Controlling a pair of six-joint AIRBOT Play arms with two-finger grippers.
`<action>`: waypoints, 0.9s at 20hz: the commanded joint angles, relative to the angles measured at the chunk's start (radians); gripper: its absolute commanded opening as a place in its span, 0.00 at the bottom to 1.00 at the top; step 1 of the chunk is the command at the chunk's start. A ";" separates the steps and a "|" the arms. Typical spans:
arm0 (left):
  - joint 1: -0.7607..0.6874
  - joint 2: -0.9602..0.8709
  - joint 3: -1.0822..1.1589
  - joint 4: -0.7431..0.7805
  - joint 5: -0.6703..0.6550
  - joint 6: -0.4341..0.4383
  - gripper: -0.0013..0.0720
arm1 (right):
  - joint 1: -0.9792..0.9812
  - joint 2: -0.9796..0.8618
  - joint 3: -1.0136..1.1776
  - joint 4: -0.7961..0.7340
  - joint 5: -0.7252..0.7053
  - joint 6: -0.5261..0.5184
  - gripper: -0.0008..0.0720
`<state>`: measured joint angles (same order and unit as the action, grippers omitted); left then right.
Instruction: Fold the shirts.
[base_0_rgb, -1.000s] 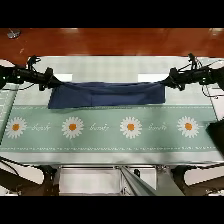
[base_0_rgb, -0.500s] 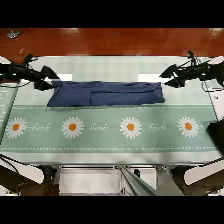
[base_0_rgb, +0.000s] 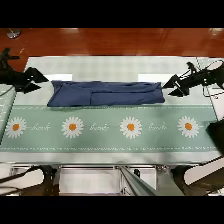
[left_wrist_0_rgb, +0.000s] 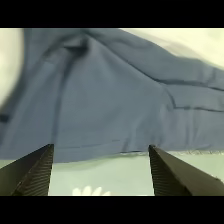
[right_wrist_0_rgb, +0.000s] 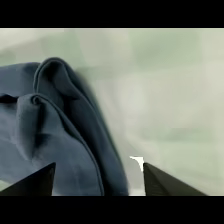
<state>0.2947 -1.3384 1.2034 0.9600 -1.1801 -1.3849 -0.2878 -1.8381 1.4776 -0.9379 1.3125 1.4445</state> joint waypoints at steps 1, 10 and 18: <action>-0.183 0.168 -0.181 -0.026 0.159 0.043 0.97 | 0.032 -0.035 -0.002 0.059 0.005 -0.005 0.88; -0.478 0.075 -0.185 -0.103 0.332 0.031 0.77 | 0.129 -0.072 0.075 0.117 0.134 -0.059 0.04; -0.587 0.053 -0.180 -0.205 0.327 0.113 0.05 | 0.010 0.399 -0.161 -0.165 0.163 -0.099 0.04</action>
<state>-0.2279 -1.2789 1.0222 0.7799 -0.8585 -1.2854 -0.2352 -1.6249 1.4479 -1.0187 1.4666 1.3758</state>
